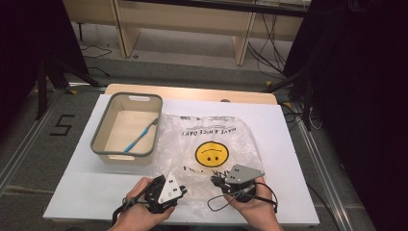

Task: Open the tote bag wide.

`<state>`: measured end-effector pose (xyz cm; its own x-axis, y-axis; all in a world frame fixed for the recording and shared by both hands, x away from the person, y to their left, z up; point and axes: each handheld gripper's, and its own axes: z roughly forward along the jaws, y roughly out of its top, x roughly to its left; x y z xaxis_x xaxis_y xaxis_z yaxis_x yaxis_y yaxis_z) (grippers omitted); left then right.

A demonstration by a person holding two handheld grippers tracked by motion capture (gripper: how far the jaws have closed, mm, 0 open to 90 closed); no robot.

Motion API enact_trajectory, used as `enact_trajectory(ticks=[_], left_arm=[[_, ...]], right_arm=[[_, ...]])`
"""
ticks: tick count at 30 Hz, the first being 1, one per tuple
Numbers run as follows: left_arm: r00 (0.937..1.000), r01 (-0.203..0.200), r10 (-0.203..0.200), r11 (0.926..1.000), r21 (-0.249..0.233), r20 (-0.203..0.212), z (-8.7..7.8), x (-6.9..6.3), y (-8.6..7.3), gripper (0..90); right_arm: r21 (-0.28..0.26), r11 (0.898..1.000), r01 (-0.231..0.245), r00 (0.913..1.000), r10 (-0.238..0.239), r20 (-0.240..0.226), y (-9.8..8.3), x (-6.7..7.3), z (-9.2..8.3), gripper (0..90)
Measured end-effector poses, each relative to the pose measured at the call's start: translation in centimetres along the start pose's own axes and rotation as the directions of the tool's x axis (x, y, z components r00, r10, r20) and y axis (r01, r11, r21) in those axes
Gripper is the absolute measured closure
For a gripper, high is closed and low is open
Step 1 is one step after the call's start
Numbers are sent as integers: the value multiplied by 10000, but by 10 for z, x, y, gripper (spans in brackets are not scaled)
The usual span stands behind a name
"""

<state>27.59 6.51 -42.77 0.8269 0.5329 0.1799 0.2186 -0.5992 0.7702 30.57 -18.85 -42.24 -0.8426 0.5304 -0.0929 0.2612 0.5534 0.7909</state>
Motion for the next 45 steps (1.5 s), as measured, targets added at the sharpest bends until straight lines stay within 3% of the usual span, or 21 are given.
enact_trajectory(ticks=[3, 6, 7, 8, 9, 10, 13, 16, 20, 26, 29, 33, 36, 45], left_arm=[[9981, -319, 287, 9977, -603, -540, -5, 1, 5, 776], [9965, -468, 417, 9964, -706, -723, -5, 2, 8, 711], [9973, -441, 399, 9967, -684, -616, -5, 3, 8, 710], [9995, -305, 295, 9965, -773, -137, -5, 2, 8, 723], [9979, -87, 141, 9964, -846, 633, -5, 0, 9, 746], [9958, 32, 42, 9967, -817, 910, -4, -2, 9, 759], [9974, -330, 352, 9988, -351, 622, 2, -8, 8, 813], [9994, -39, 36, 10000, 87, 353, 9, -3, 4, 891], [9996, 199, -211, 9979, 618, 190, 19, -2, -1, 894], [9994, 351, -348, 9949, 948, -48, 32, -4, -3, 893], [9980, 569, -548, 9956, 745, -299, 34, -2, 0, 893], [9935, 839, -834, 9965, 33, -773, 32, 3, 6, 893], [9909, 990, -1020, 9944, -381, -876, 31, 3, 8, 894], [9881, 1018, -1098, 9918, -773, -1073, 29, 5, 9, 895]], right_arm=[[-74, 10000, 6, 10000, -6, 55, 3, 0, -1, 900], [-73, 10000, 27, 10000, -27, 70, 4, 0, -1, 900], [-76, 10000, 13, 10000, -13, 71, 5, 1, 0, 900], [-74, 10000, 39, 10000, -39, 67, 6, 1, 0, 900], [-49, 10000, 45, 9999, -44, 112, 6, 1, 0, 900], [-54, 10000, 64, 9999, -64, 145, 7, 0, 0, 900], [-114, 9999, 53, 9998, -51, 217, 9, -1, 0, 900], [-173, 9998, 35, 9998, -32, 208, 11, 1, 0, 900], [-256, 9997, 27, 9999, -23, 148, 12, 3, -1, 900], [-426, 9990, 117, 9998, -110, 176, 17, 6, -2, 900], [-430, 9988, 228, 9997, -225, 80, 18, 8, -2, 900], [-409, 9986, 327, 9994, -330, -52, 18, 13, -2, 900], [-360, 9987, 353, 9993, -359, -144, 17, 15, -1, 894], [-421, 9984, 369, 9990, -378, -224, 17, 14, -3, 843]])
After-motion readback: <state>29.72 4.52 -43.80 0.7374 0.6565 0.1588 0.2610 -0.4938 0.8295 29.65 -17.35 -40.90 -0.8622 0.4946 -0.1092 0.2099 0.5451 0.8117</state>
